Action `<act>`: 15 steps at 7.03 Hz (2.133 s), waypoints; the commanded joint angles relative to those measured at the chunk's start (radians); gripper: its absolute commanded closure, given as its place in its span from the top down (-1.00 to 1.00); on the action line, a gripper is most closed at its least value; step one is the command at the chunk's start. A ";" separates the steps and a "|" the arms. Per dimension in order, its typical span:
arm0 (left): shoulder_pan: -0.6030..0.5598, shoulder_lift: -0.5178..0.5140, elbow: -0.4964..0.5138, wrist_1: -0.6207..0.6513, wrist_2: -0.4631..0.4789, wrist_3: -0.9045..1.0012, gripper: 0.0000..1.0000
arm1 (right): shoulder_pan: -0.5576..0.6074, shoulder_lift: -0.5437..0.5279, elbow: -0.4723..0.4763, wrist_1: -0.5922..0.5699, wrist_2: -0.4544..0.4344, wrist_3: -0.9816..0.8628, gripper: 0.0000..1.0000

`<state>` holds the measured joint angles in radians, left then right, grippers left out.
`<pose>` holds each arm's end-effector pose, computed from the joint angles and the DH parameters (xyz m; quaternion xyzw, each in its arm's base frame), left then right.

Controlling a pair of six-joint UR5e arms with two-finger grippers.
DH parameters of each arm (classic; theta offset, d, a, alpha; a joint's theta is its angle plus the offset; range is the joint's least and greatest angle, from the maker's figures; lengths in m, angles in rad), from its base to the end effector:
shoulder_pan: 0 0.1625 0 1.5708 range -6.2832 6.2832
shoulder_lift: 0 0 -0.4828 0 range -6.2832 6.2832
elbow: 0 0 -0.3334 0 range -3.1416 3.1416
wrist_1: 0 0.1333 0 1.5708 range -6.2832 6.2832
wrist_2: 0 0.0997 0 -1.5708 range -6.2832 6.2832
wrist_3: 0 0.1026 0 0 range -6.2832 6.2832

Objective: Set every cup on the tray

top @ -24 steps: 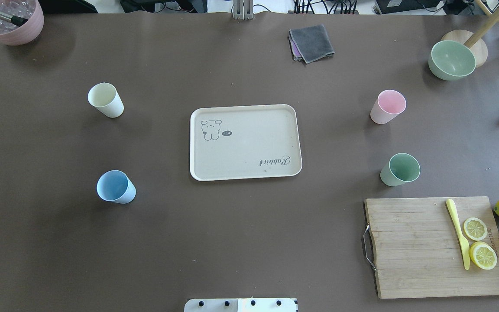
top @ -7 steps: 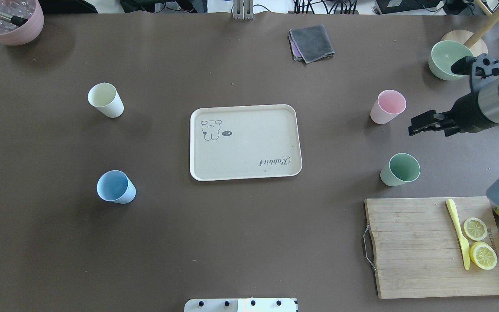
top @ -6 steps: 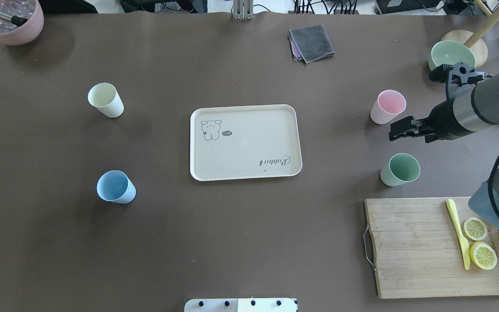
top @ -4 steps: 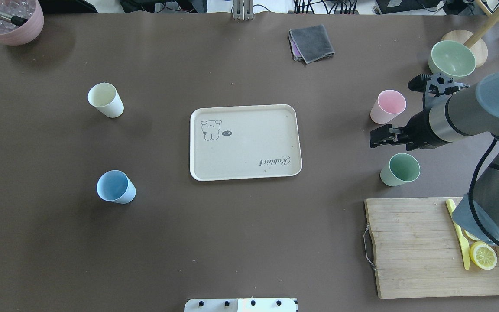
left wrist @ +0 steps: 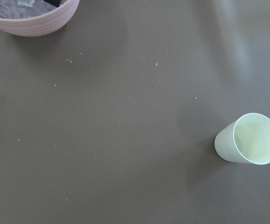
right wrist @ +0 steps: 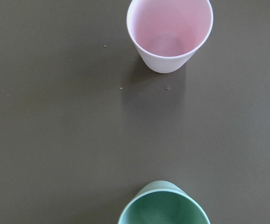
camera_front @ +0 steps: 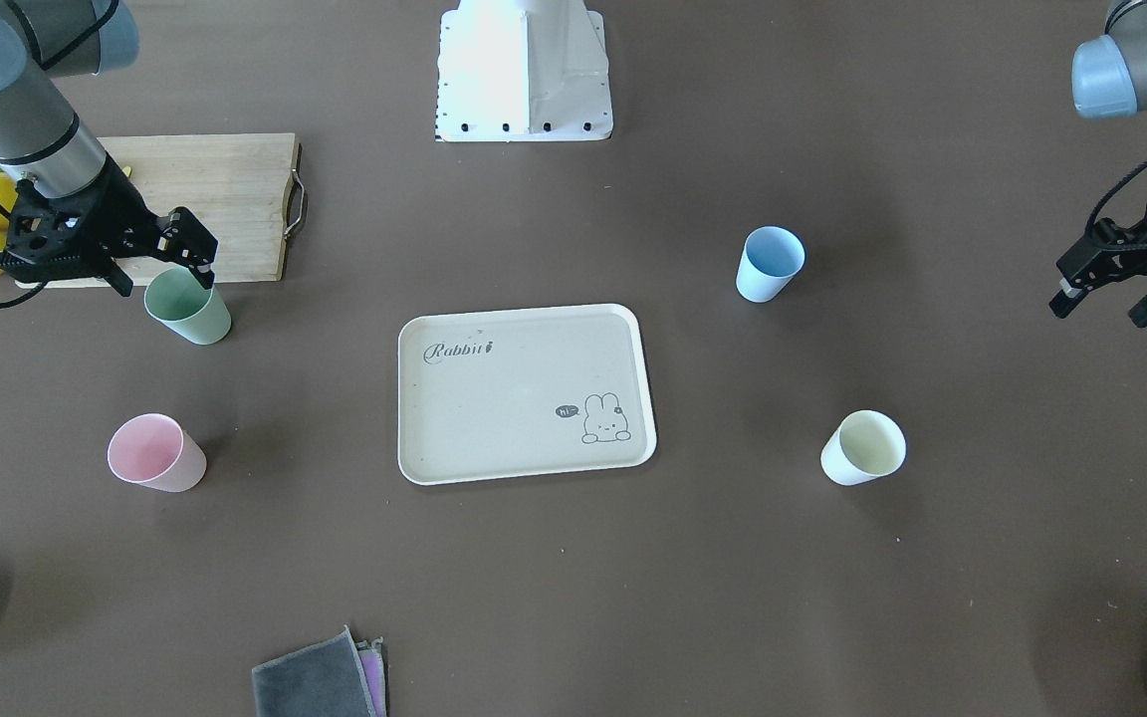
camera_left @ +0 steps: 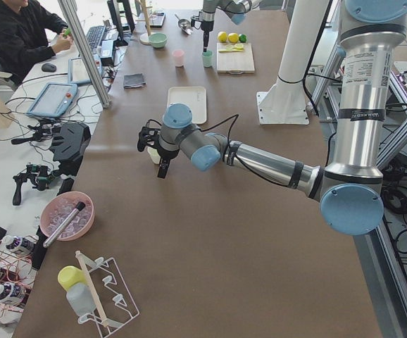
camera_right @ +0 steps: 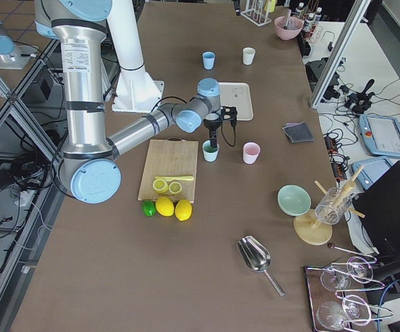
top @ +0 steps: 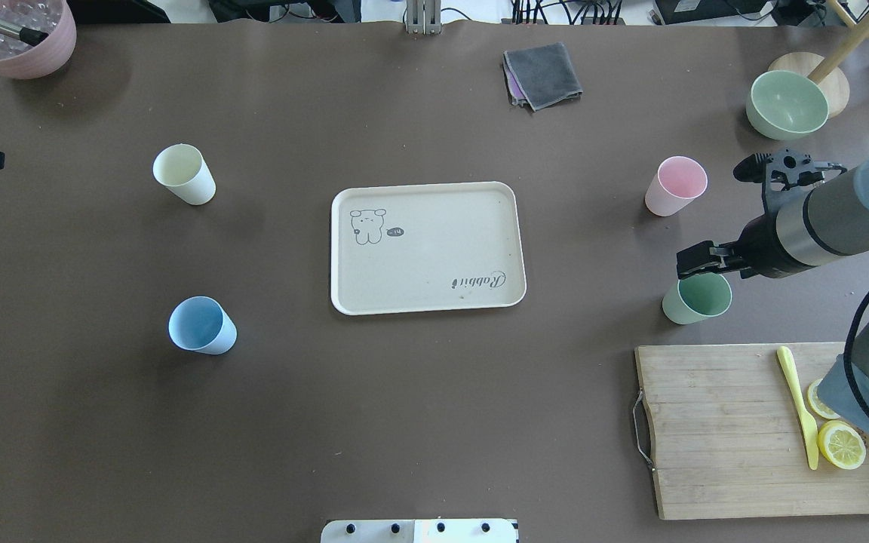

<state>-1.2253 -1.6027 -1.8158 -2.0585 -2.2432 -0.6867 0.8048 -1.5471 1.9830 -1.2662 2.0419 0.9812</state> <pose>0.0917 -0.4597 0.5428 0.1553 0.4400 -0.0274 0.8840 -0.2487 -0.3837 0.5046 0.0591 -0.4094 0.0134 0.9103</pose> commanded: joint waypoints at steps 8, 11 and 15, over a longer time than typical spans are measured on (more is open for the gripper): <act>0.030 0.000 -0.019 0.000 0.002 -0.025 0.96 | -0.013 0.022 -0.085 0.002 -0.009 0.004 -1.00; 0.030 -0.003 -0.017 0.001 0.002 -0.025 0.96 | 0.045 0.080 -0.058 0.001 0.105 0.010 -1.00; 0.140 -0.095 -0.013 0.005 0.011 -0.194 0.96 | 0.054 0.263 -0.059 -0.101 0.135 0.085 -1.00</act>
<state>-1.1474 -1.6567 -1.8240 -2.0542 -2.2352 -0.7882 0.8613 -1.3532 1.9273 -1.3048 2.1794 1.0475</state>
